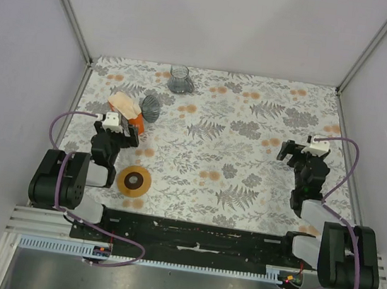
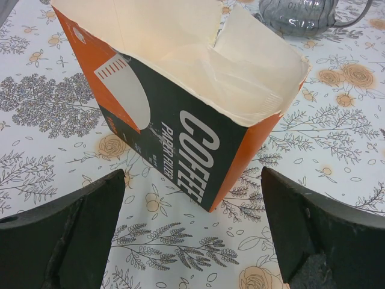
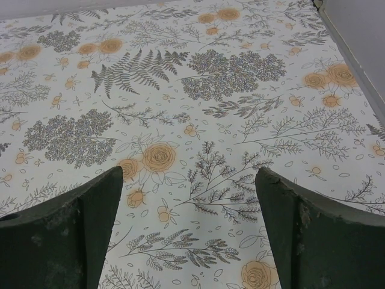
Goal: Place the coffee filter in the dripper
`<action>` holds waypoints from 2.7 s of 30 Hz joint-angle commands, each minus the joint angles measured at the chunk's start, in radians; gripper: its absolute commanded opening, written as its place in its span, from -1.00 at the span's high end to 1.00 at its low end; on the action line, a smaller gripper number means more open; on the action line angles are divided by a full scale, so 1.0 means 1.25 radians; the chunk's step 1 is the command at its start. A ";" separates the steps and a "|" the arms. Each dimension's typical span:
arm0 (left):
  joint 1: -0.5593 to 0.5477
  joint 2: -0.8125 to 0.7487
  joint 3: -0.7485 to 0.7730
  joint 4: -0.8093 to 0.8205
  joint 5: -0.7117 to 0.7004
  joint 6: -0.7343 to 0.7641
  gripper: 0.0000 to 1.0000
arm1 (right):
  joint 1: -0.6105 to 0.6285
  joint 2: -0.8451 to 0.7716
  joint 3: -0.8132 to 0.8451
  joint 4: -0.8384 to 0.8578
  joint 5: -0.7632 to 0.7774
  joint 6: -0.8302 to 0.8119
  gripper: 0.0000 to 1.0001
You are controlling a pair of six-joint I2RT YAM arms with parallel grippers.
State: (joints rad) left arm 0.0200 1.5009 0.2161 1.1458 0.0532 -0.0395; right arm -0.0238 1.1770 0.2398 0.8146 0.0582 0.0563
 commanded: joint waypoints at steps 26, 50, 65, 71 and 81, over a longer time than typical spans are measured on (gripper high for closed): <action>0.022 -0.310 0.256 -0.611 0.007 0.183 -0.92 | 0.013 -0.274 0.412 -0.627 -0.363 0.105 -0.96; -0.274 0.675 1.665 -1.353 0.026 0.363 -0.67 | 0.083 -0.194 0.424 -0.677 -0.385 0.063 -0.96; -0.275 0.841 1.754 -1.236 -0.013 0.293 -0.44 | 0.103 -0.113 0.450 -0.704 -0.367 0.036 -0.96; -0.275 0.843 1.751 -1.258 0.020 0.259 0.28 | 0.105 -0.121 0.457 -0.712 -0.357 0.031 -0.96; -0.307 0.615 1.515 -1.353 0.260 0.194 0.96 | 0.111 -0.156 0.461 -0.724 -0.358 0.034 -0.96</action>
State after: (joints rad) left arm -0.3233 2.4298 2.2074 -0.4404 0.1951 0.2726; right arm 0.1043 1.0233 0.7715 -0.0959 -0.3931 0.1070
